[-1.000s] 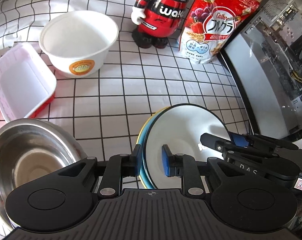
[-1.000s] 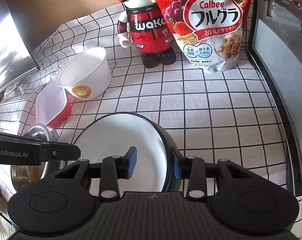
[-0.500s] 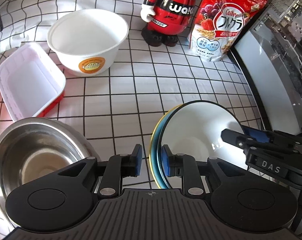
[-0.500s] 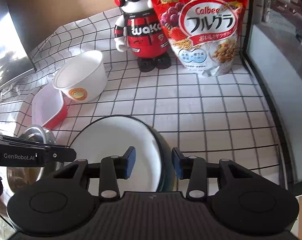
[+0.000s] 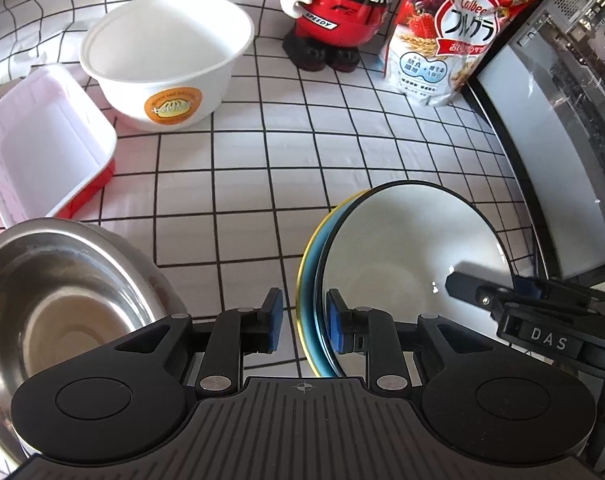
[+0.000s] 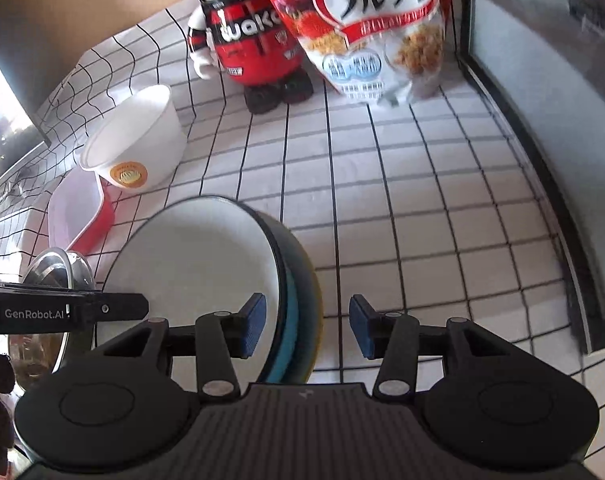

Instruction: Organize plates and bowls

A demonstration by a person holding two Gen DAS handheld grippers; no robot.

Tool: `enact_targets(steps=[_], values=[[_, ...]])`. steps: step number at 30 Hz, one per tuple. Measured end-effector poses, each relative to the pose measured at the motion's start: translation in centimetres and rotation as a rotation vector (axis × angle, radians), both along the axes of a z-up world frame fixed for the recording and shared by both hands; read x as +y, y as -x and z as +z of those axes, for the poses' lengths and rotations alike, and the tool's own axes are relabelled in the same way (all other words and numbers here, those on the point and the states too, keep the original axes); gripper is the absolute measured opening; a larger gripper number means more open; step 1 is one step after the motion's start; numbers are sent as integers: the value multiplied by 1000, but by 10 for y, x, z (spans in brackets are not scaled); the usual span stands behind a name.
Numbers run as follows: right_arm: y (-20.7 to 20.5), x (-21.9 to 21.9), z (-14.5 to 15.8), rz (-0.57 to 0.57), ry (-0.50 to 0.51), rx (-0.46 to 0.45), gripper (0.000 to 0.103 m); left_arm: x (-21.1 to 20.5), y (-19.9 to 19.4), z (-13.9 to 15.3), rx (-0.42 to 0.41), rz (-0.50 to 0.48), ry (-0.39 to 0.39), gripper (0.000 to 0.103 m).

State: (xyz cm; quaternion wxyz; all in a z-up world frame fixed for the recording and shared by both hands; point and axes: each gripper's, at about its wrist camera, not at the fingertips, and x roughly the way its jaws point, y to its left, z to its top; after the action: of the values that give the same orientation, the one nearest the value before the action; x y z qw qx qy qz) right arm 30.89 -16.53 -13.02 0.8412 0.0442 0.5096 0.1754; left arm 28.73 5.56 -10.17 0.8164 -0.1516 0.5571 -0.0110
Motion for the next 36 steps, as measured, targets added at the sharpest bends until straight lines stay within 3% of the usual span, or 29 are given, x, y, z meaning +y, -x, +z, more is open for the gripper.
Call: enact_targets(steps=[6, 11, 22, 26, 30, 36], values=[[-3, 2, -6, -3, -14, 27, 46, 1, 0, 3, -7, 1, 8, 26], [-4, 5, -11, 8, -39, 59, 46, 14, 1, 6, -29, 57, 64, 30], [-6, 15, -25, 64, -75, 124, 46, 6, -10, -19, 51, 28, 79, 30], [-7, 14, -25, 75, -83, 116, 46, -4, -14, -26, 70, -8, 89, 28], [-7, 13, -25, 79, -90, 110, 46, -10, -15, -29, 77, -18, 51, 28], [-16, 18, -22, 87, -81, 72, 47, -2, -18, -29, 80, 0, 99, 29]])
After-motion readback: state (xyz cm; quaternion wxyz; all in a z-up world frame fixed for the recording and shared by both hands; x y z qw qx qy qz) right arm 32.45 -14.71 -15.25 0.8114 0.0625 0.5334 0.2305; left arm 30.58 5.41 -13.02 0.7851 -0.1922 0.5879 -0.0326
